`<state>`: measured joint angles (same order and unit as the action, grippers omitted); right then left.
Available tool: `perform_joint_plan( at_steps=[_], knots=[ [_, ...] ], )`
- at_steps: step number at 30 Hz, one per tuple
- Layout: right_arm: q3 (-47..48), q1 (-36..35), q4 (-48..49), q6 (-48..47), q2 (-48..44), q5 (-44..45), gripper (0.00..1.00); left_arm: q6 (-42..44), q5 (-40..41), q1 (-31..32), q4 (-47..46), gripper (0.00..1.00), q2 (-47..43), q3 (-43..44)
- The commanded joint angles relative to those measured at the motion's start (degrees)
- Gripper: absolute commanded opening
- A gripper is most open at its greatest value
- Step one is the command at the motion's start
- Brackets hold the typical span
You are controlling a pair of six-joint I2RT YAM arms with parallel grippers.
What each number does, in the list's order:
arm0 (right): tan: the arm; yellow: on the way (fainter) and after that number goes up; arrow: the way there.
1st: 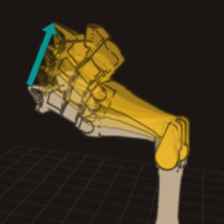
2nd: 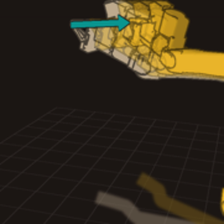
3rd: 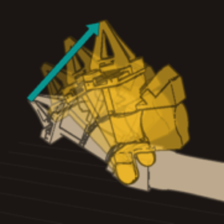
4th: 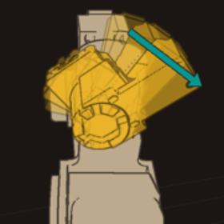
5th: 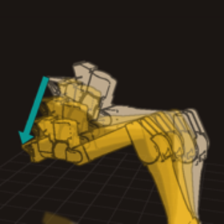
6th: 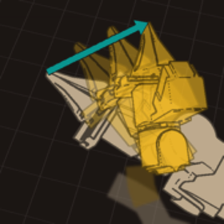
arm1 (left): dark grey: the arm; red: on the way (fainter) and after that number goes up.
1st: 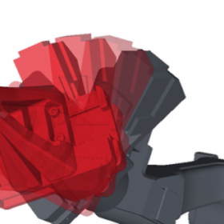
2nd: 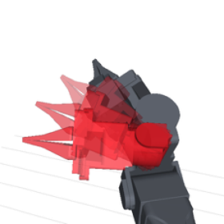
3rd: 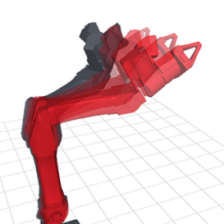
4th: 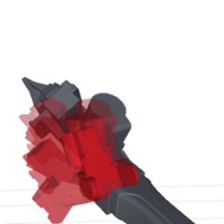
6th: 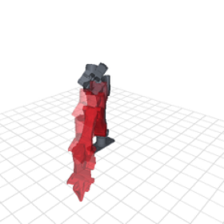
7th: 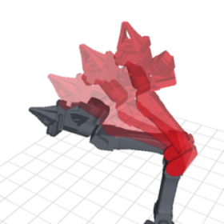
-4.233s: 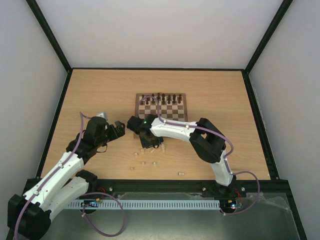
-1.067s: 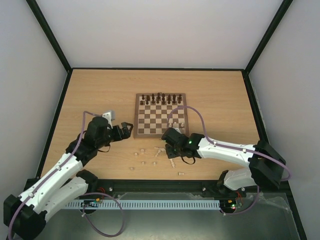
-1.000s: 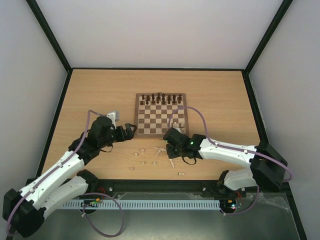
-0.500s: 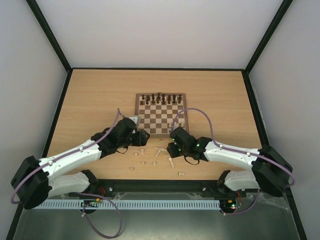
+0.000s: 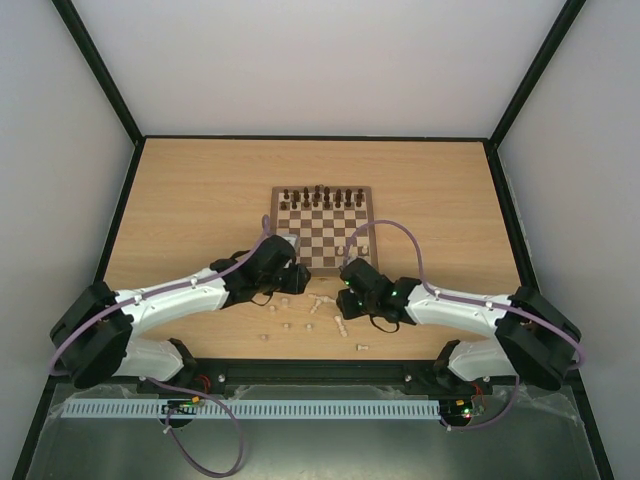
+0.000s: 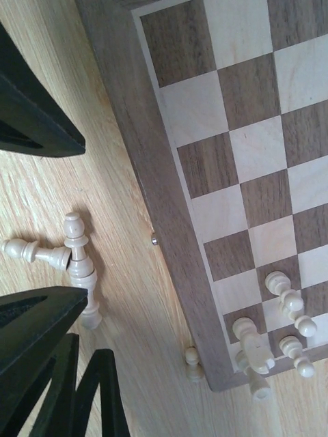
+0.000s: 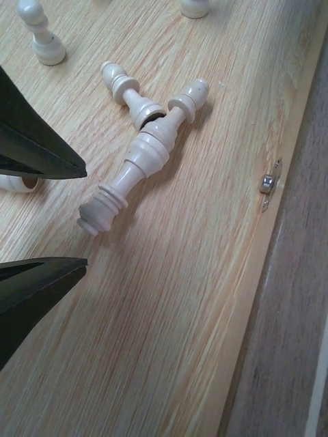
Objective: Set up the chess pieces on the board
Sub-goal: Pick up the chess piece at the center of the board.
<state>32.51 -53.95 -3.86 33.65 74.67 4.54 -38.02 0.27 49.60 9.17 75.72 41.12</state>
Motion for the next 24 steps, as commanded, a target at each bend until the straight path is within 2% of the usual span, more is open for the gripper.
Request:
perform_joint_plan(
  at_steps=[1,7,12,14,18,24],
  knots=[
    [-1.29,0.26,-1.38,0.5,-2.87,1.76,0.34,-0.32,0.13,0.57,-0.96,0.58,0.42,0.99],
    [0.29,-0.68,-11.99,3.23,-12.24,2.02,0.38,-0.74,1.44,0.58,0.45,0.82,-1.21,1.44],
    [1.02,-5.4,-18.06,9.55,-14.57,4.05,0.38,-0.47,2.34,0.58,0.65,0.89,-2.92,1.54],
    [0.9,-6.92,-17.61,10.23,-13.72,4.91,0.38,-0.24,2.32,0.56,0.48,0.88,-2.66,1.6],
    [-0.16,-7.34,-13.05,8.47,-12.06,4.91,0.37,0.26,0.73,0.57,-0.76,0.79,-1.39,1.33],
    [0.14,-7.24,-6.91,4.19,-8.42,7.18,0.37,1.03,-1.65,0.53,-2.53,0.59,-0.39,0.54]
  ],
)
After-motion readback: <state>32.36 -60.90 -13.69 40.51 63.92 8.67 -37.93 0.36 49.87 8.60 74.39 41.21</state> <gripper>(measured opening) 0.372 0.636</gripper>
